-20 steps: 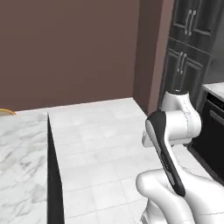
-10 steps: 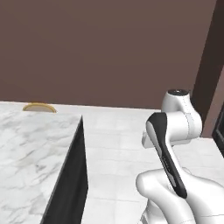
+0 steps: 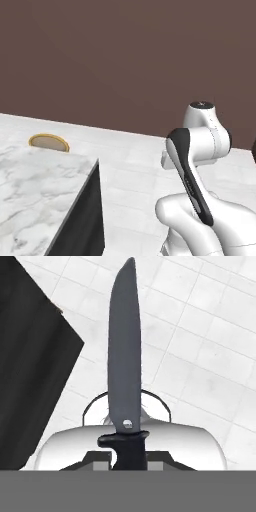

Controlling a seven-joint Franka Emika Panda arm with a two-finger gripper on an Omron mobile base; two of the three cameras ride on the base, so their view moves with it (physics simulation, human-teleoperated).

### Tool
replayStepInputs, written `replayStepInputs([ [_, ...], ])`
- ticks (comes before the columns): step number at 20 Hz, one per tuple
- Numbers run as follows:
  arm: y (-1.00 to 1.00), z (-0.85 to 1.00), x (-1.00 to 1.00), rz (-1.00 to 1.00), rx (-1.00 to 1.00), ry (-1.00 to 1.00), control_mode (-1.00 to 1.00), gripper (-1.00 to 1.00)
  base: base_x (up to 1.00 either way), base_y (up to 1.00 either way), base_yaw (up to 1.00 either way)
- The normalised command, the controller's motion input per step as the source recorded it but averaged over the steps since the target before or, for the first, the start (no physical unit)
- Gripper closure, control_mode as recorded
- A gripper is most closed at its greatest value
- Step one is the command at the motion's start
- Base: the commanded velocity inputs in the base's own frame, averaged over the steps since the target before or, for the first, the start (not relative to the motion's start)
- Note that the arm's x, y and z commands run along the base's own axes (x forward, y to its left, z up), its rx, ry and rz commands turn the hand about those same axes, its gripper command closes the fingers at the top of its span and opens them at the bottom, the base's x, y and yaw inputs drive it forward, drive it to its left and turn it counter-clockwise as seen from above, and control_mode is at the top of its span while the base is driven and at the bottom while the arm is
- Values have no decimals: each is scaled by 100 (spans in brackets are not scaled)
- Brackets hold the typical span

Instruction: Retrieve the butter from the fridge and place it on a plate on the dining table. Then retrieve the butter knife by the fridge and place it near the plate.

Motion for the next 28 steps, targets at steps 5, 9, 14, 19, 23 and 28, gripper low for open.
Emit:
replayStepInputs([
  [5,0,0,0,0,0,0,100,100,100,-78,29],
  [9,0,0,0,0,0,0,100,100,99,-80,36],
  [14,0,0,0,0,0,0,100,100,100,-84,43],
  [19,0,0,0,0,0,0,100,100,100,-95,46],
  [23,0,0,0,0,0,0,100,100,100,-93,47],
  [28,0,0,0,0,0,0,100,100,100,-84,53],
])
